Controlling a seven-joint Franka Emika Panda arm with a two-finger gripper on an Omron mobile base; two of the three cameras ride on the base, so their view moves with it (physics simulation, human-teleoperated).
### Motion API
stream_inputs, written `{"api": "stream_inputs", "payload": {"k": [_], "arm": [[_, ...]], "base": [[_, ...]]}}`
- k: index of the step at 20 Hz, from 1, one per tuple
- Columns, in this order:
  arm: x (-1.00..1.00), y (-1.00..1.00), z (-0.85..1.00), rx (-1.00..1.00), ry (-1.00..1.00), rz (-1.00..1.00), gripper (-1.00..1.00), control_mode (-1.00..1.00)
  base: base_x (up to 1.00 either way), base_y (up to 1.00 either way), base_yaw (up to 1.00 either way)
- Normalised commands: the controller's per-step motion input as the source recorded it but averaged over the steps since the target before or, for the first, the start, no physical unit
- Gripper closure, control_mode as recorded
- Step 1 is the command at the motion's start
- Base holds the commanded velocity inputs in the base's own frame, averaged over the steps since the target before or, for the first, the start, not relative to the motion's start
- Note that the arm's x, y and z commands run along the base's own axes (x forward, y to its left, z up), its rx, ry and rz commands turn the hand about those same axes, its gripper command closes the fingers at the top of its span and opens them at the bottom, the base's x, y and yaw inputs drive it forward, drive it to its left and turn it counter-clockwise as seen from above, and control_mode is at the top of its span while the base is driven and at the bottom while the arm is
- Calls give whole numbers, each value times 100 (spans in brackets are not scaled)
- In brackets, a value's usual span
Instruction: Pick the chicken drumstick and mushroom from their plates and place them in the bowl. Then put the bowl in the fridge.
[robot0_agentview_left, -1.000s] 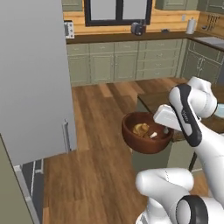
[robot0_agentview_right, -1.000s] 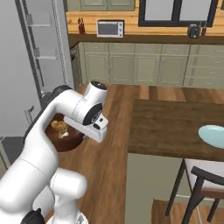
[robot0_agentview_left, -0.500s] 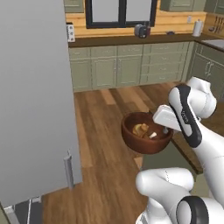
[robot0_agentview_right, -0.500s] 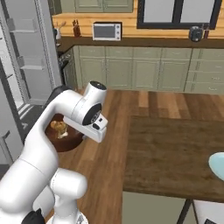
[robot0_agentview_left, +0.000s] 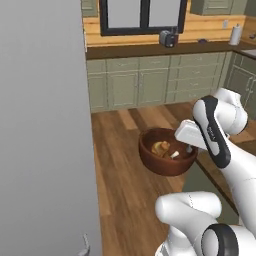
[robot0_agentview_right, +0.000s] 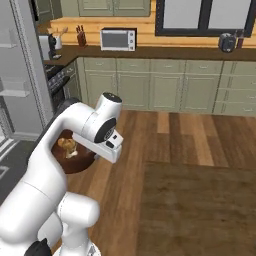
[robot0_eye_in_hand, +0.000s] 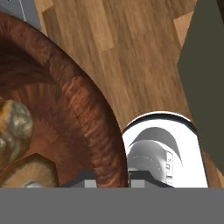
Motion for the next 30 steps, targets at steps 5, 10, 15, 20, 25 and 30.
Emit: {"api": "stream_inputs", "payload": {"k": [5,10,15,20,25,30], "arm": [[0,0,0,0,0,0,100,100],[0,0,0,0,0,0,100,100],[0,0,0,0,0,0,100,100],[0,0,0,0,0,0,100,100],[0,0,0,0,0,0,100,100],[0,0,0,0,0,0,100,100]], "base": [[60,0,0],[81,0,0],[53,0,7],[21,12,23],[31,10,39],[40,8,49]]}}
